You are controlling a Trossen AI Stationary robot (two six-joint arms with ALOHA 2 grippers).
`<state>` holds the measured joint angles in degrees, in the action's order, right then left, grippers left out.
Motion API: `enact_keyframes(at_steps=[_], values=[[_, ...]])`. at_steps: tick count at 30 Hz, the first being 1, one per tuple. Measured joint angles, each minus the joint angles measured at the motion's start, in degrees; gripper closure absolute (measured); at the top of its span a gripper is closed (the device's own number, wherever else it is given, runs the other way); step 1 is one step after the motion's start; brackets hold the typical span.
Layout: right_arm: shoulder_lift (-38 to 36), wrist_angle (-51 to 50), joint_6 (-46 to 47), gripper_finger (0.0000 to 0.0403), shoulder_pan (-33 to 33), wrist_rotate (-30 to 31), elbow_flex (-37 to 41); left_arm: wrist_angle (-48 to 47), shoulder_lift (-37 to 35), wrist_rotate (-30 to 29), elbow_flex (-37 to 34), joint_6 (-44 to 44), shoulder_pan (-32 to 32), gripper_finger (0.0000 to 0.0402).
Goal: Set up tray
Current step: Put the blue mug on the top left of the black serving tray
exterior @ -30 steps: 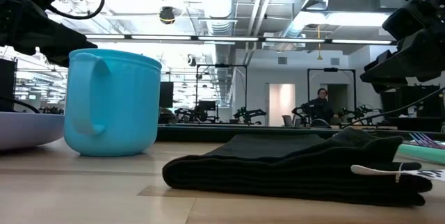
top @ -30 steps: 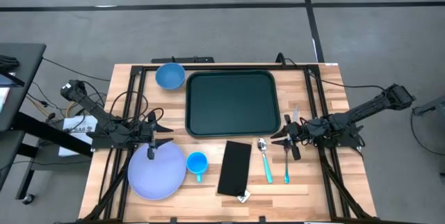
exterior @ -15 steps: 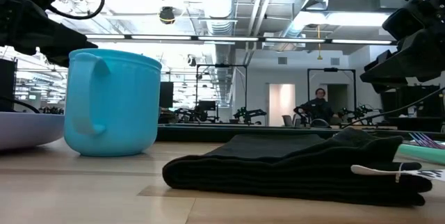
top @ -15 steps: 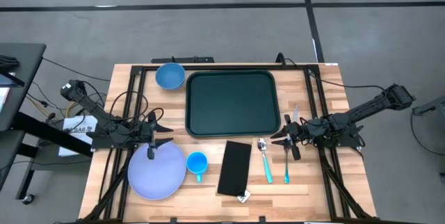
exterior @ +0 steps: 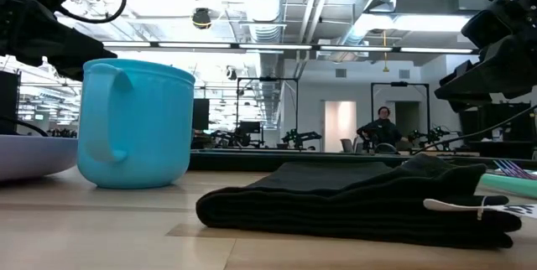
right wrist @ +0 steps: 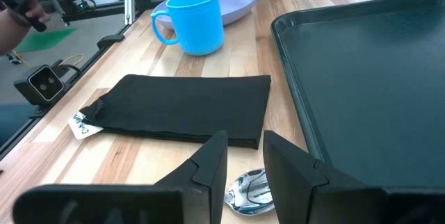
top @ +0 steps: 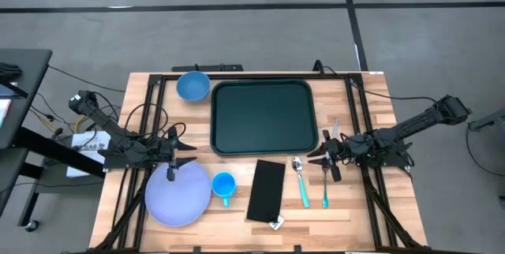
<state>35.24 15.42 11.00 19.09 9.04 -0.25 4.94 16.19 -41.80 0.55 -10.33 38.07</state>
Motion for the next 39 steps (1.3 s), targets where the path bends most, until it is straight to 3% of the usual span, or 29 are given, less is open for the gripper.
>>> enact_keyframes(at_steps=[12, 16, 19, 22, 25, 34, 39], values=[[-0.01, 0.02, 0.0, 0.0316, 0.0, 0.0, 0.0, 0.17, 0.05, -1.59, 0.16, 5.73, -0.06, 0.0253], [-0.01, 0.01, 0.0, 0.0316, 0.0, 0.01, 0.0, 8.86, 0.07, -0.98, 0.28, 12.21, -0.32, 0.0253], [-0.02, 0.02, 0.0, 0.0316, 0.0, 0.02, 0.0, 12.11, 0.1, 4.15, 3.26, 16.26, -0.75, 0.0253], [-0.01, 0.02, 0.0, 0.0316, 0.0, 0.02, 0.0, 10.46, 2.37, 7.08, 9.49, 15.9, -1.32, 0.0253], [-0.01, 0.02, 0.0, 0.0316, 0.01, 0.02, 0.0, 3.09, 8.96, 7.85, 18.34, 12.96, -1.71, 0.0253], [0.0, 0.02, 0.0, 0.0316, 0.02, 0.0, 0.0, -34.39, 40.63, 10.31, 52.83, 1.82, -2.11, 0.0253], [0.0, 0.0, 0.0, 0.0316, 0.0, 0.02, 0.0, -46.46, 54.81, 13.12, 66.39, -3.29, -2.18, 0.0253]])
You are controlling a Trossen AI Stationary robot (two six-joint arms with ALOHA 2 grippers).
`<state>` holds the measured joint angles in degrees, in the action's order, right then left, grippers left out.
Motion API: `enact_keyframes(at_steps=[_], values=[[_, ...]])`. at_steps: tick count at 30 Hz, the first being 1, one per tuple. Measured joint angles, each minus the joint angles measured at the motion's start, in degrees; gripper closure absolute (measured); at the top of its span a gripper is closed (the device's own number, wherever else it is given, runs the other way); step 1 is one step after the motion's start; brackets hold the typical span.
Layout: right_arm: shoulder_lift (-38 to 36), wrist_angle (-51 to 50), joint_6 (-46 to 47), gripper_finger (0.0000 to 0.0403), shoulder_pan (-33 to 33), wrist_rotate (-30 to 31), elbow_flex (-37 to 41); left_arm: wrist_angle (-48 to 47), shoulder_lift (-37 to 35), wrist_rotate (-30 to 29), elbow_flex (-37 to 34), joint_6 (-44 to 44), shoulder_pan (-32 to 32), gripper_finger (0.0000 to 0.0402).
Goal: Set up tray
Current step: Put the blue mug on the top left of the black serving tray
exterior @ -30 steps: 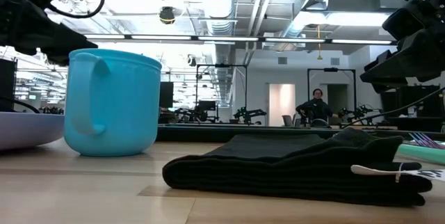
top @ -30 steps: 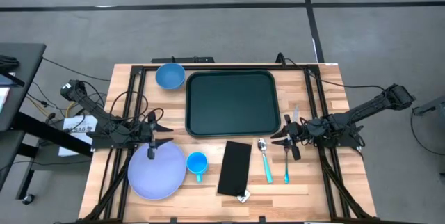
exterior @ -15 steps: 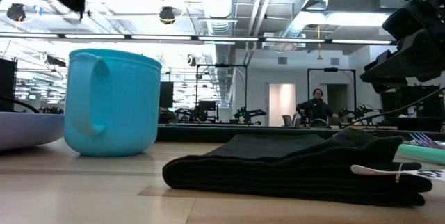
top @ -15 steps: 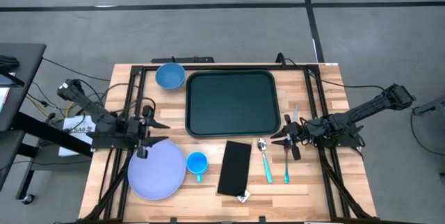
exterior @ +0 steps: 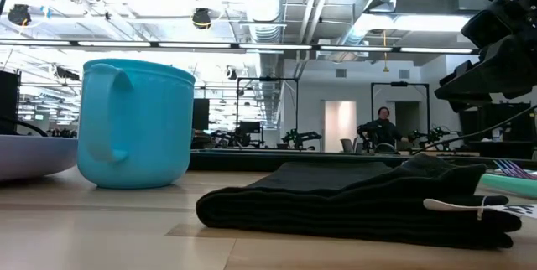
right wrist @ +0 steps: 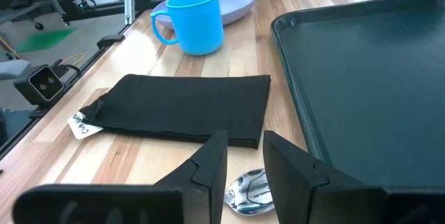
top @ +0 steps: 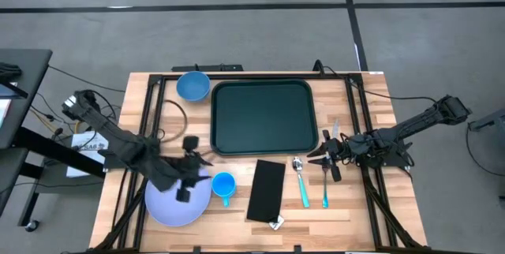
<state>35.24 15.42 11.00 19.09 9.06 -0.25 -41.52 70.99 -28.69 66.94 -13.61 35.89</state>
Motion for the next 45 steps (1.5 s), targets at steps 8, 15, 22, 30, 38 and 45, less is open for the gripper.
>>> enact_keyframes(at_steps=[8, 15, 22, 30, 38, 45], values=[[0.0, -0.02, 0.0, 0.0316, 0.02, 0.0, 0.0, -9.48, 15.57, 4.93, 11.67, -6.78, -0.4, 0.0253], [-0.01, 0.0, 0.0, 0.0316, 0.02, -0.02, 0.0, -14.45, 21.06, 14.39, 13.31, -17.93, -5.23, 0.0253], [0.0, 0.0, 0.0, 0.0316, 0.0, -0.02, 0.0, -16.31, 21.87, 17.99, 13.33, -17.73, -12.0, 0.0253], [-0.01, 0.0, 0.0, 0.0316, 0.02, -0.01, 0.0, -18.58, 21.97, 21.99, 13.33, -9.68, -17.1, 0.0253], [-0.02, 0.0, 0.0, 0.0316, 0.01, -0.01, 0.0, -17.11, 21.97, 25.09, 13.33, -0.75, -18.48, 0.0253], [-0.01, 0.0, 0.0, 0.0316, 0.0, -0.02, 0.0, -9.38, 22.0, 27.65, 13.35, 5.15, -14.08, 0.0253]])
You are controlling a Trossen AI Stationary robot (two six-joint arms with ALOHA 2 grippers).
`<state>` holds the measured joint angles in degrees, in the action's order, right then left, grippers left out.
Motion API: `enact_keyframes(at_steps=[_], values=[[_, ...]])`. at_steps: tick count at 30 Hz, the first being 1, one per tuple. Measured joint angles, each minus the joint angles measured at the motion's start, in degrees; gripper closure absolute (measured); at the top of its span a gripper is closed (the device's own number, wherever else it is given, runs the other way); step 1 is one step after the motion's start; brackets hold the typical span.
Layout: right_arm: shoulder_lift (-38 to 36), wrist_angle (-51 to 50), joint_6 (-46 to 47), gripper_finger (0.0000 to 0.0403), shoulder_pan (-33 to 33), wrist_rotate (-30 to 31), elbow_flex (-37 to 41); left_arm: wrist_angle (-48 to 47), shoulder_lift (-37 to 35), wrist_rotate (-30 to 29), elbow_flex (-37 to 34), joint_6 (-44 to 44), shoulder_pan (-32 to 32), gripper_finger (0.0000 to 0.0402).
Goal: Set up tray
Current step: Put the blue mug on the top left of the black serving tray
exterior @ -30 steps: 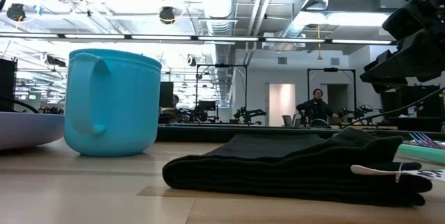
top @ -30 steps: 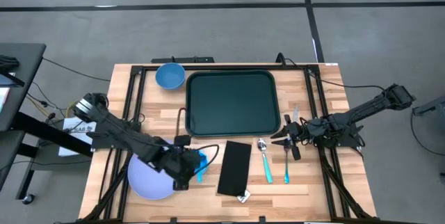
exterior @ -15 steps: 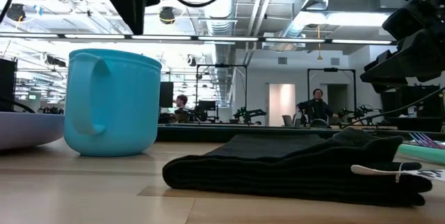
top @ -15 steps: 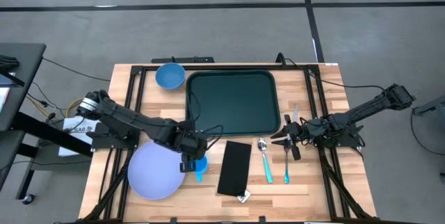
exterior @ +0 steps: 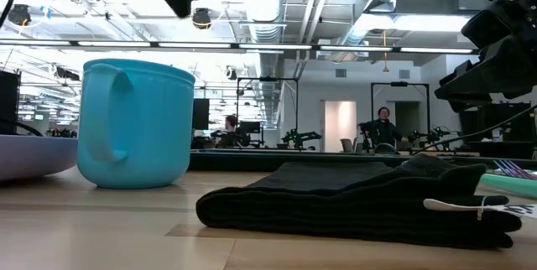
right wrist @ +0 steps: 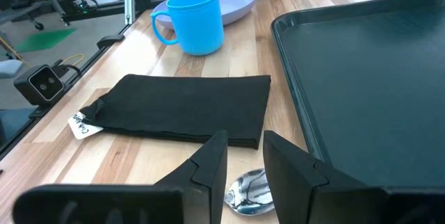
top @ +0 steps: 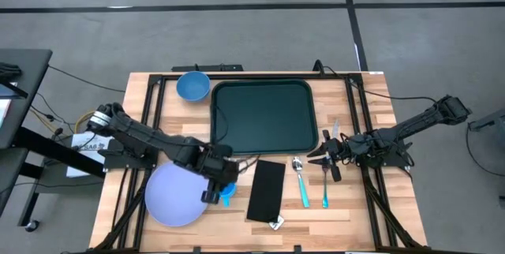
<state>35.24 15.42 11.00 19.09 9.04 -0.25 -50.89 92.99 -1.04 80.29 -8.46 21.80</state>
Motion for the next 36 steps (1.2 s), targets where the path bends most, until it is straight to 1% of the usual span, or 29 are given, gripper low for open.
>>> enact_keyframes(at_steps=[3, 8, 11, 13, 19, 23, 27, 30, 36], values=[[0.0, 0.0, 0.0, 0.0316, 0.01, 0.01, 0.0, -0.9, 0.0, -4.38, 0.0, 5.76, 2.66, 0.0253], [0.01, 0.0, 0.0, 0.0316, 0.0, 0.0, 0.0, -1.33, 0.0, -10.68, 0.0, 20.27, 6.74, 0.0253], [0.0, 0.0, 0.0, 0.0316, 0.0, 0.02, 0.0, 0.06, 0.0, -13.96, 0.0, 24.03, 8.0, 0.0253], [0.01, 0.0, 0.0, 0.0316, 0.02, 0.02, 0.0, 0.22, 0.0, -14.47, 0.0, 24.22, 8.24, 0.0253], [-0.01, 0.0, 0.0, 0.0316, 0.01, 0.0, 0.0, 0.64, 0.02, -14.23, 0.0, 21.24, 8.22, 0.0253], [0.0, 0.0, 0.0, 0.0316, 0.0, 0.0, 0.0, -2.38, 0.02, -14.29, 0.0, 21.19, 7.6, 0.0253], [-0.01, 0.0, 0.0, 0.0316, 0.0, 0.0, 0.0, -6.91, 0.02, -14.47, 0.0, 20.83, 5.07, 0.0253], [0.0, 0.0, 0.0, 0.0316, 0.0, 0.0, 0.0, -6.36, 0.02, -14.2, 0.0, 19.66, 2.32, 0.0253], [0.01, 0.0, 0.0, 0.0316, 0.0, 0.0, 0.0, -3.82, 1.03, -8.52, 0.07, 19.66, -3.02, 0.0253]])
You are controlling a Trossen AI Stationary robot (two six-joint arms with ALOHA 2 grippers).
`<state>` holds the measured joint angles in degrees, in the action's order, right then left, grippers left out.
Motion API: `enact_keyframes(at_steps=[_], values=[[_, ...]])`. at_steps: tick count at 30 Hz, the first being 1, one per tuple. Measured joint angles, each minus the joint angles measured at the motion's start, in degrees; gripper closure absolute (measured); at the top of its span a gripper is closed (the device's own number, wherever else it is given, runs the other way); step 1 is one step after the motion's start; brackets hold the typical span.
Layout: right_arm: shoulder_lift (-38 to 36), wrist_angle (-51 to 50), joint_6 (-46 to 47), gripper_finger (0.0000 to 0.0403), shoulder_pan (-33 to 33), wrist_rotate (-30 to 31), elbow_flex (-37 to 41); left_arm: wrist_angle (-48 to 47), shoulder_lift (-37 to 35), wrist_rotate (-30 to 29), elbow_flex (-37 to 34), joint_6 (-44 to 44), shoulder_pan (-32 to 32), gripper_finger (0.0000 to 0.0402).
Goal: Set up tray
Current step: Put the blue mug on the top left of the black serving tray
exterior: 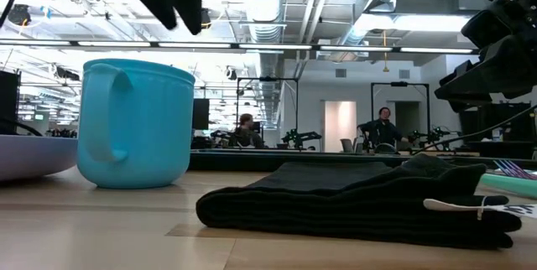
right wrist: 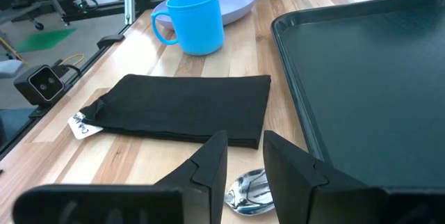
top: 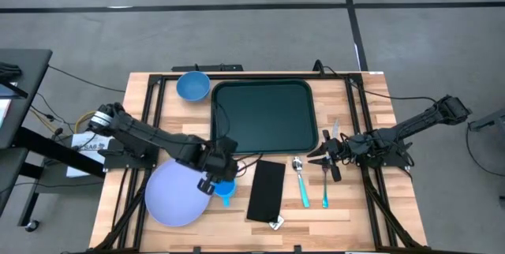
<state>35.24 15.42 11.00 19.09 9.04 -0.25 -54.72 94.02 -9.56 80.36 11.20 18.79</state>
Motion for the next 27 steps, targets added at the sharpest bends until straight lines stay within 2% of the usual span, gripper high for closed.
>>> enact_keyframes(at_steps=[7, 14, 22, 27], values=[[-0.02, -0.2, 0.0, 0.0316, 0.02, 0.0, 0.0, 2.06, 4.41, 5.82, -0.03, 1.5, -1.81, 0.0253], [-0.02, -0.16, 0.0, 0.0316, 0.02, 0.0, 0.0, 1.6, 8.49, 6.83, -0.11, 2.67, -1.42, 0.0253], [0.0, -0.35, 0.0, 0.0316, 0.02, 0.0, 0.0, 1.26, 8.59, 7.38, -0.11, 2.69, -1.42, 0.0253], [-0.02, -0.33, 0.0, 0.0316, 0.02, 0.0, 0.0, 1.29, 11.37, 9.0, -0.04, 2.78, -1.42, 0.0253]])
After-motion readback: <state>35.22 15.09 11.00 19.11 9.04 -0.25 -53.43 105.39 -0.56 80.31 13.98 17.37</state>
